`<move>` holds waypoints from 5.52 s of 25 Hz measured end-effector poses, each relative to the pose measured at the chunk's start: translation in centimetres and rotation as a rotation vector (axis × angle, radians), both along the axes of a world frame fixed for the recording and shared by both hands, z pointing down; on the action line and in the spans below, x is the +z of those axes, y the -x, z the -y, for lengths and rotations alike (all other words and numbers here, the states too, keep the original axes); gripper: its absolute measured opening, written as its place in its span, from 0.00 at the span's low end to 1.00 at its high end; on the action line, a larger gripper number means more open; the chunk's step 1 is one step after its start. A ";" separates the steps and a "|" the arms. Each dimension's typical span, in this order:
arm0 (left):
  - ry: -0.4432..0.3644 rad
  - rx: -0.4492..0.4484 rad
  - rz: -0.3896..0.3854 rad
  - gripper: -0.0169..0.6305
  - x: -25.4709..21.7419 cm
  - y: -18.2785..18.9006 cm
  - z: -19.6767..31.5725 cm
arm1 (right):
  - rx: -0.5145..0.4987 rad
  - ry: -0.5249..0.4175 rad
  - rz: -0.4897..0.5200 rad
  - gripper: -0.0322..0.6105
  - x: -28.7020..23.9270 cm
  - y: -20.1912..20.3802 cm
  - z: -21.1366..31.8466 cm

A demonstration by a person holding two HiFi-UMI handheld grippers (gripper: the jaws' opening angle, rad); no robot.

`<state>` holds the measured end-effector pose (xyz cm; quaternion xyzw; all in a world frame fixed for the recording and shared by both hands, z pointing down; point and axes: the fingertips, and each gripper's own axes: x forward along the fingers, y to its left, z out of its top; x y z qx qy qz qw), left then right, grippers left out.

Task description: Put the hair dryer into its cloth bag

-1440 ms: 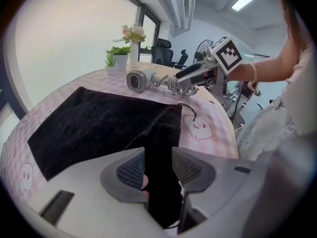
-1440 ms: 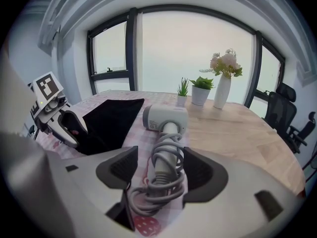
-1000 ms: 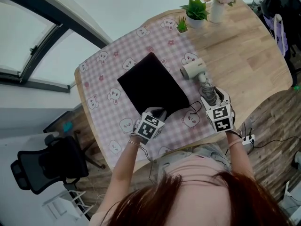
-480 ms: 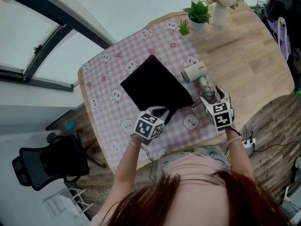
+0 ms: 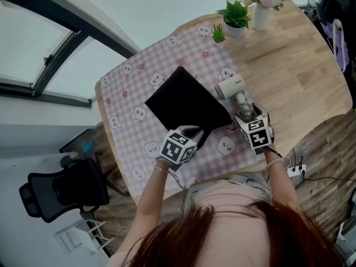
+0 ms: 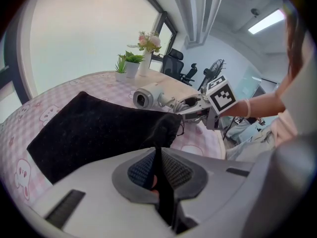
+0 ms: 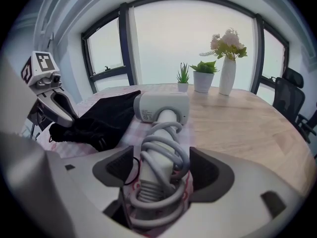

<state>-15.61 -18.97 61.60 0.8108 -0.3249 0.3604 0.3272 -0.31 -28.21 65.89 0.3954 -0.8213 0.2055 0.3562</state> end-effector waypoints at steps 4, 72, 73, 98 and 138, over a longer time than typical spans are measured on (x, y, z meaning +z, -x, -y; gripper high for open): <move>0.013 0.008 0.005 0.07 0.1 -0.3 -0.1 | 0.003 0.032 -0.013 0.55 1.4 0.1 0.0; -0.241 -0.076 -0.075 0.05 -9.7 0.1 2.9 | -0.576 0.253 0.243 0.40 -8.2 1.1 -17.4; -0.240 -0.073 -0.074 0.05 -9.7 0.1 2.9 | -0.576 0.265 0.246 0.40 -8.0 1.2 -17.3; -0.155 0.065 -0.063 0.05 -8.7 -1.4 0.9 | -0.466 0.401 0.336 0.41 -6.1 2.3 -14.4; -0.130 0.040 -0.138 0.05 -8.7 -2.9 0.2 | -0.537 0.231 0.114 0.41 -4.4 7.2 -11.5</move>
